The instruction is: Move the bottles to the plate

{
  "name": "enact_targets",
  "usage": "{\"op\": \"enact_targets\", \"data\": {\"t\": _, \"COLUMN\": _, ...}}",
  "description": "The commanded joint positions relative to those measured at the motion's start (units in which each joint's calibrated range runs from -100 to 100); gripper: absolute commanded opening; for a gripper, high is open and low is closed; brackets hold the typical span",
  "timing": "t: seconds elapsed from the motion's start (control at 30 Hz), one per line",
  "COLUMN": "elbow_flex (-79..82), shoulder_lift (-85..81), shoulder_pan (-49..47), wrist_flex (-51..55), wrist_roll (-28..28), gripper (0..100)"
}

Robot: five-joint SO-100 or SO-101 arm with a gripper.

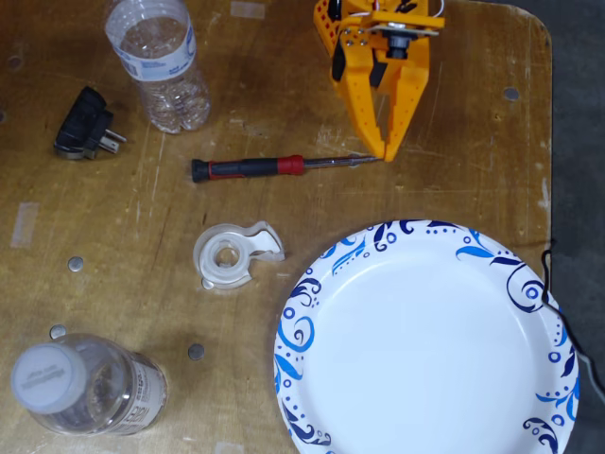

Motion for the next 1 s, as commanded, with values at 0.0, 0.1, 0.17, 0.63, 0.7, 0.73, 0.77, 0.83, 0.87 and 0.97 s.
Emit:
{"op": "enact_targets", "data": {"t": 0.0, "elbow_flex": 0.4, "shoulder_lift": -0.6, "shoulder_pan": -0.1, "wrist_flex": -3.7, "wrist_roll": 0.1, "gripper": 1}}
{"op": "enact_targets", "data": {"t": 0.1, "elbow_flex": 0.4, "shoulder_lift": -0.5, "shoulder_pan": 1.6, "wrist_flex": -4.5, "wrist_roll": 0.1, "gripper": 1}}
{"op": "enact_targets", "data": {"t": 0.17, "elbow_flex": 0.4, "shoulder_lift": -0.5, "shoulder_pan": 4.7, "wrist_flex": -4.5, "wrist_roll": 0.1, "gripper": 1}}
{"op": "enact_targets", "data": {"t": 0.63, "elbow_flex": -2.6, "shoulder_lift": -0.9, "shoulder_pan": 20.7, "wrist_flex": -5.0, "wrist_roll": -0.3, "gripper": 1}}
{"op": "enact_targets", "data": {"t": 0.7, "elbow_flex": -3.8, "shoulder_lift": -0.9, "shoulder_pan": 22.5, "wrist_flex": -4.9, "wrist_roll": -0.3, "gripper": 1}}
{"op": "enact_targets", "data": {"t": 0.73, "elbow_flex": -5.0, "shoulder_lift": -0.9, "shoulder_pan": 23.7, "wrist_flex": -4.0, "wrist_roll": -0.2, "gripper": 1}}
{"op": "enact_targets", "data": {"t": 0.77, "elbow_flex": -6.1, "shoulder_lift": -0.9, "shoulder_pan": 24.7, "wrist_flex": -3.7, "wrist_roll": -0.2, "gripper": 1}}
{"op": "enact_targets", "data": {"t": 0.83, "elbow_flex": -9.1, "shoulder_lift": -0.9, "shoulder_pan": 27.0, "wrist_flex": -1.1, "wrist_roll": -0.2, "gripper": 1}}
{"op": "enact_targets", "data": {"t": 0.87, "elbow_flex": -11.5, "shoulder_lift": -0.8, "shoulder_pan": 28.2, "wrist_flex": 1.1, "wrist_roll": -0.2, "gripper": 1}}
{"op": "enact_targets", "data": {"t": 0.97, "elbow_flex": -22.1, "shoulder_lift": -0.7, "shoulder_pan": 29.8, "wrist_flex": 14.3, "wrist_roll": 0.1, "gripper": 5}}
